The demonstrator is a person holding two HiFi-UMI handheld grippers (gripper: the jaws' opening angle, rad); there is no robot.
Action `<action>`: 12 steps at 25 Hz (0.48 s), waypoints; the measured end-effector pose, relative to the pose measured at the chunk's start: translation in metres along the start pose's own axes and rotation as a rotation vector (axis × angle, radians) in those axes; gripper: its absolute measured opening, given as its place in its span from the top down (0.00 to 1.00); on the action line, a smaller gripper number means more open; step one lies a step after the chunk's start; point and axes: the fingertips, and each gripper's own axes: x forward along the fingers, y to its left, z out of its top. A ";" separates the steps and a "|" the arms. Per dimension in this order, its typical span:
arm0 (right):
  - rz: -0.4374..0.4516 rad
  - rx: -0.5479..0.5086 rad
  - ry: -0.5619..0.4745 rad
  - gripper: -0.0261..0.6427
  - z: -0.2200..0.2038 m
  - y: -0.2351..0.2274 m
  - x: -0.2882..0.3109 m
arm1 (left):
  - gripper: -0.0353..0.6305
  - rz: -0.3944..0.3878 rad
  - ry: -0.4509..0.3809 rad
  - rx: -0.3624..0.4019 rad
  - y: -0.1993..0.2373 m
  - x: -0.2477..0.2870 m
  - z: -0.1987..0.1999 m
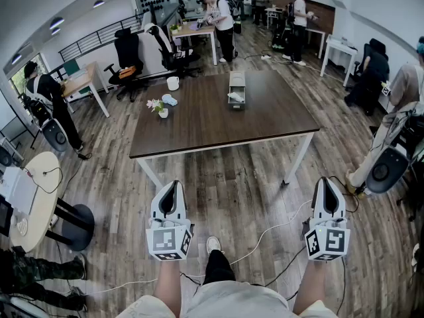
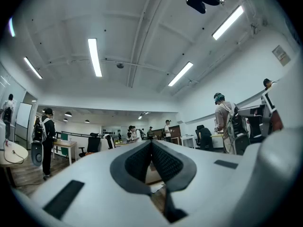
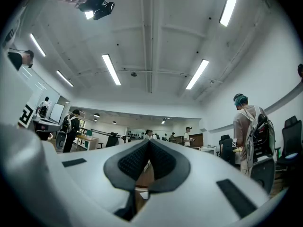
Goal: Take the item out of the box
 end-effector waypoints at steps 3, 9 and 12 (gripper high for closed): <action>0.002 0.000 0.003 0.96 -0.002 0.000 0.003 | 0.94 -0.005 -0.003 -0.003 -0.002 0.004 0.001; -0.006 0.044 0.008 0.96 -0.008 -0.005 0.006 | 0.94 -0.006 -0.001 -0.014 -0.008 0.008 0.000; -0.001 0.037 0.020 0.96 -0.012 -0.004 0.009 | 0.94 -0.010 0.009 -0.012 -0.010 0.010 -0.002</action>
